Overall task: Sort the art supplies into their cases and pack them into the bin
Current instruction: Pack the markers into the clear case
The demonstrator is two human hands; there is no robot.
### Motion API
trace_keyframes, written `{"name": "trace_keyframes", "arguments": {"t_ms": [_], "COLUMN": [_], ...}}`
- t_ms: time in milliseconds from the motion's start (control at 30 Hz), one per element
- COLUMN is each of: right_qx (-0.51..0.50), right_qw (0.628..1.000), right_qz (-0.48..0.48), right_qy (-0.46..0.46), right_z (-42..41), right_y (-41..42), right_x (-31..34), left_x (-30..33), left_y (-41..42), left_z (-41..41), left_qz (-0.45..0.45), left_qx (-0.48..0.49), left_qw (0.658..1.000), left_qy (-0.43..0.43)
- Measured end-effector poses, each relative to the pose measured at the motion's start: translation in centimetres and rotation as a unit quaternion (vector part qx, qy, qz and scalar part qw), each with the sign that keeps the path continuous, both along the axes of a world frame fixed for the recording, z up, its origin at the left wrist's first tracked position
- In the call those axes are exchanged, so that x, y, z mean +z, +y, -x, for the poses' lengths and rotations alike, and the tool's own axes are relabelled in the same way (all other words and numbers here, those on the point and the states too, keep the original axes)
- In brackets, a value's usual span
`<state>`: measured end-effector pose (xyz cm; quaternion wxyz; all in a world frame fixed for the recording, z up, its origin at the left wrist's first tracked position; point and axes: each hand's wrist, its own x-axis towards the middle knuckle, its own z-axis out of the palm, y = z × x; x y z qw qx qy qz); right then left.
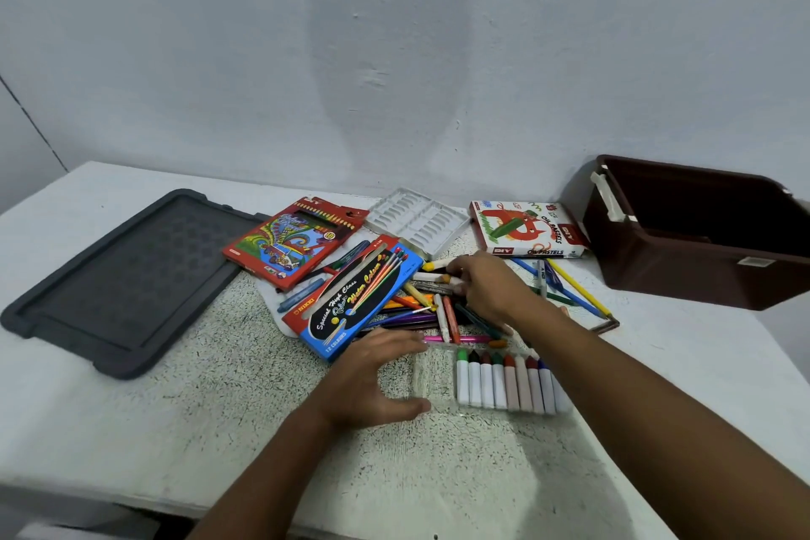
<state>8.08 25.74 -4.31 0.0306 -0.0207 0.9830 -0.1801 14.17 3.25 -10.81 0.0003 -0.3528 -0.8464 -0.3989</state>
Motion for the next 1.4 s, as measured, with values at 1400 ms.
{"name": "trace_keyframes", "arguments": {"t_ms": [1400], "right_qx": [0.038], "right_qw": [0.988], "right_qz": [0.145], "right_qy": [-0.018], "right_z": [-8.6], "right_y": [-0.8], "right_x": [-1.6], "left_x": [0.2], "left_y": [0.3], "left_z": [-0.3], "left_qz": [-0.011], "left_qx": [0.028], "left_qw": [0.999], "left_qy": [-0.017]}}
